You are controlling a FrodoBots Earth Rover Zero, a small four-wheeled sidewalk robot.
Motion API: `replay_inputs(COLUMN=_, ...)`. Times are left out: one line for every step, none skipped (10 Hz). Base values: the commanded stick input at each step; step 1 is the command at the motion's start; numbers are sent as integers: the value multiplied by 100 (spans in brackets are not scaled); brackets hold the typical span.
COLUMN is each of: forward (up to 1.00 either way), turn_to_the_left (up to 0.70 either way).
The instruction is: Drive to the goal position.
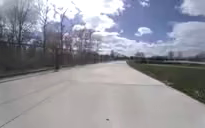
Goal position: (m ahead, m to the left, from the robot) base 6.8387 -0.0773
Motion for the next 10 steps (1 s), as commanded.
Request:
replay_inputs(forward=100, turn_to_the_left=-27)
replay_inputs(forward=100, turn_to_the_left=-27)
replay_inputs(forward=100, turn_to_the_left=-27)
replay_inputs(forward=100, turn_to_the_left=-27)
replay_inputs(forward=100, turn_to_the_left=-21)
replay_inputs(forward=100, turn_to_the_left=0)
replay_inputs(forward=100, turn_to_the_left=0)
replay_inputs(forward=100, turn_to_the_left=0)
replay_inputs(forward=100, turn_to_the_left=0)
replay_inputs(forward=100, turn_to_the_left=0)
